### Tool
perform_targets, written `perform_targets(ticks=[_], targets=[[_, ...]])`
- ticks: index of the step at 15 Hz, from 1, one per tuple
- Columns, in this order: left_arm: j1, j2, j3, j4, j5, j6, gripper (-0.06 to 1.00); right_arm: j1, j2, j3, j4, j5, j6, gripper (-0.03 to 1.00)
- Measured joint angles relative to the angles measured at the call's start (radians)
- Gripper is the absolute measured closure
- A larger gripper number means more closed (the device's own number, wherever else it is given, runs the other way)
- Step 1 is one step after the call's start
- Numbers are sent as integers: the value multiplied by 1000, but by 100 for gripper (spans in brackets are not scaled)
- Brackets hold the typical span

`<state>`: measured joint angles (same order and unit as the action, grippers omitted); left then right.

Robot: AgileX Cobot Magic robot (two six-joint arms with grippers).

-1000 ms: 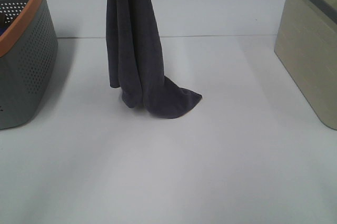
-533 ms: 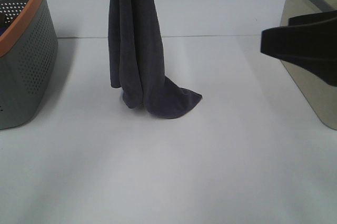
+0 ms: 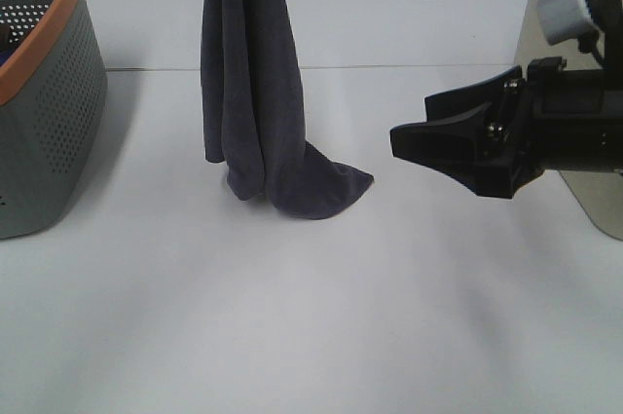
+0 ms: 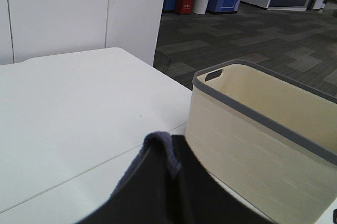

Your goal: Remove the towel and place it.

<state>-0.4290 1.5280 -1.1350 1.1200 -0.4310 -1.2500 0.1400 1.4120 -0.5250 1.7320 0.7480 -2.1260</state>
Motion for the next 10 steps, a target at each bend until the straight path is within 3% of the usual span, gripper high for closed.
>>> perform_targets(ticks=[2, 3, 6, 10], targets=[[0, 0, 0, 0, -1, 0, 94, 41, 72, -31, 5, -15, -11, 31], [0, 0, 0, 0, -1, 0, 94, 110, 102, -63, 6, -63, -16, 31], [0, 0, 0, 0, -1, 0, 94, 325, 203, -196, 6, -372, 6, 31], [0, 0, 0, 0, -1, 0, 94, 384, 316, -353, 7, -408, 99, 31]])
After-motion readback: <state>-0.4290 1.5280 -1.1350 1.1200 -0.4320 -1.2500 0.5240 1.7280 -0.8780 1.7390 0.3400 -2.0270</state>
